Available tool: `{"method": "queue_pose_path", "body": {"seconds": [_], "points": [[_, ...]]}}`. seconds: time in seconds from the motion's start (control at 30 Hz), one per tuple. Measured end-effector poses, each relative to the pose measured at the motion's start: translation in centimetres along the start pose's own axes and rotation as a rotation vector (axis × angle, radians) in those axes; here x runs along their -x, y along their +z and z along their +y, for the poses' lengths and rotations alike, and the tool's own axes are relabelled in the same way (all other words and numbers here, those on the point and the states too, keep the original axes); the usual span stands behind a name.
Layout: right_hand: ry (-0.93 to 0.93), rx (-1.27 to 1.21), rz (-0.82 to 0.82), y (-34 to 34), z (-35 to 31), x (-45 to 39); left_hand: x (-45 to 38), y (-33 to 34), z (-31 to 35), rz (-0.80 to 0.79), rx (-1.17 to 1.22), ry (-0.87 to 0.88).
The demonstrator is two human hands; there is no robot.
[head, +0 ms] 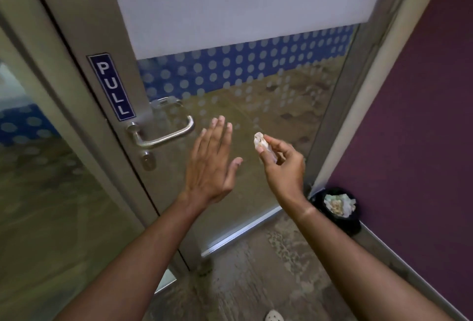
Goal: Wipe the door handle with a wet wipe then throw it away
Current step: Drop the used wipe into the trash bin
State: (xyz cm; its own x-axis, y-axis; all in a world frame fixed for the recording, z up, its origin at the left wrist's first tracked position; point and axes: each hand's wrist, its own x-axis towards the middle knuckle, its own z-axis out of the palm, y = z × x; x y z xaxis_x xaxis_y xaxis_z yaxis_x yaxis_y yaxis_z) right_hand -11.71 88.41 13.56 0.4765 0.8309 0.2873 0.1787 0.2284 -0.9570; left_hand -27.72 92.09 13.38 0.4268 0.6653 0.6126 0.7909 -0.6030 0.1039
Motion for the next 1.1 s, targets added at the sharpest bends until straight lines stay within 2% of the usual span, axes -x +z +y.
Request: {"method": "queue_pose_path", "body": {"seconds": [0.1, 0.33, 0.7, 0.93, 1.1], "points": [[-0.079, 0.104, 0.075, -3.6, 0.6, -0.9, -1.4, 2.0, 2.6, -0.043, 0.043, 0.033], [-0.068, 0.203, 0.228, -13.4, 3.8, -4.5, -5.7, 8.7, 10.6, -0.119, 0.13, 0.13], [-0.046, 0.448, 0.417, -30.7, 13.5, -13.0, -12.6, 24.0, 25.0, -0.311, 0.213, 0.179], [0.058, 0.52, 0.479, -36.3, 18.7, -15.6, -14.3, 31.6, 29.2, -0.425, 0.225, 0.198], [0.127, 0.606, 0.489, -38.2, 22.1, -17.9, -16.8, 37.4, 29.8, -0.398, 0.304, 0.22]]}}
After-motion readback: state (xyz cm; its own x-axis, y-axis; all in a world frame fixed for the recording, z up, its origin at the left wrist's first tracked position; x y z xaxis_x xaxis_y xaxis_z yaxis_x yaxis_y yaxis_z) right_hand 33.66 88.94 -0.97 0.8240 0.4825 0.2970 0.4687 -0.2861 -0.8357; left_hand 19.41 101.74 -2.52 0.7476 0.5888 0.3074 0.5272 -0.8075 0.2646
